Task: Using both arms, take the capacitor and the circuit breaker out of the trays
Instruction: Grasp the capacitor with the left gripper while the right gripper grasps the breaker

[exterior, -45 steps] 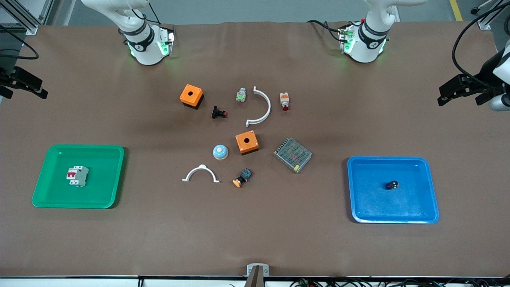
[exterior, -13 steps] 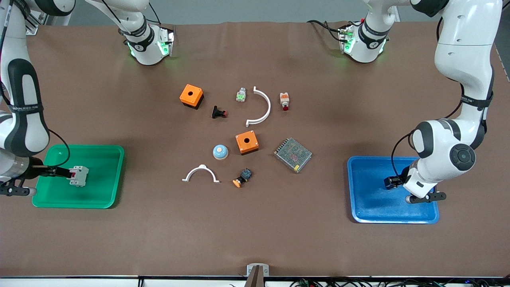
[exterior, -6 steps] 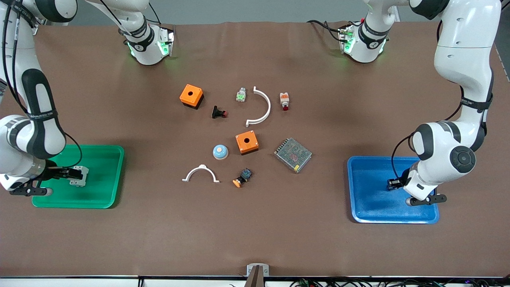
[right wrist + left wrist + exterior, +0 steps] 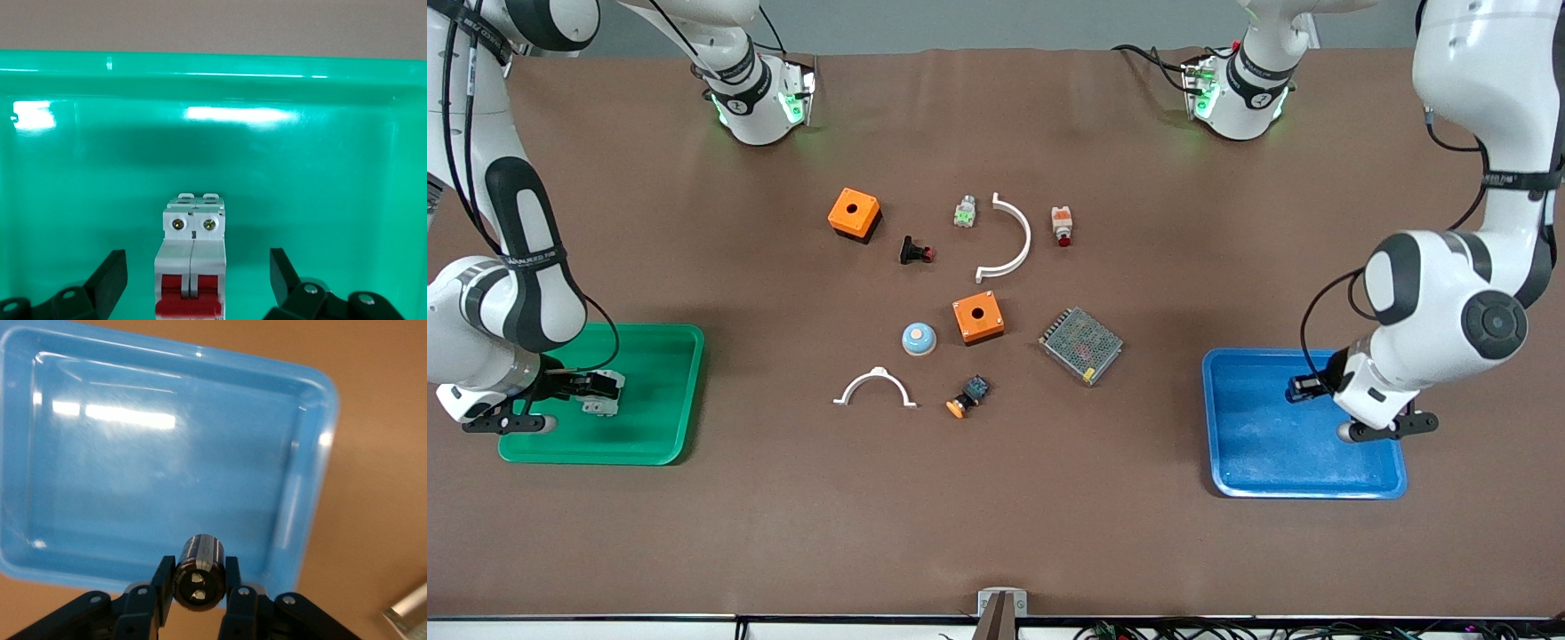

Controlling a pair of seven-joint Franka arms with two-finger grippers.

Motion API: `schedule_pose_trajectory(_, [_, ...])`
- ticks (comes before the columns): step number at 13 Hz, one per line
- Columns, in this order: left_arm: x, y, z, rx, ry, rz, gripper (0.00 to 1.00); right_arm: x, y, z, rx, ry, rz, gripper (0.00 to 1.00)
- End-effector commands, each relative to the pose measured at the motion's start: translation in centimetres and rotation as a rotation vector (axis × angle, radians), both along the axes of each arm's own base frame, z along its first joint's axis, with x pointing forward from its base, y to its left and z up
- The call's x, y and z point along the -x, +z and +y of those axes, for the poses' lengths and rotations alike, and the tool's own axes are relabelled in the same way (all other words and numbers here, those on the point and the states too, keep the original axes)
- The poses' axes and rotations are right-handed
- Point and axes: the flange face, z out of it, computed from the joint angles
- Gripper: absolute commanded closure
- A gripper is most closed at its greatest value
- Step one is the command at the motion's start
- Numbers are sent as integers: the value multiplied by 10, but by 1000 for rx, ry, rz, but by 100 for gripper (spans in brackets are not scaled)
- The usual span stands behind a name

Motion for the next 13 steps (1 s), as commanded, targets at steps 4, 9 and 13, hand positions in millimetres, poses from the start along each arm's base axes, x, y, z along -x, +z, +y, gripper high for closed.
schedule_pose_trajectory(4, [55, 38, -120, 34, 134, 55, 100, 4, -11, -3, -24, -2, 9, 79])
schedule_pose_trajectory(9, [109, 8, -258, -94, 257, 56, 100, -15, 61, 12, -68, 24, 81, 100])
schedule_pose_trajectory(13, [147, -18, -314, -116, 306, 95, 100, -12, 152, 117, -102, 115, 155, 100])
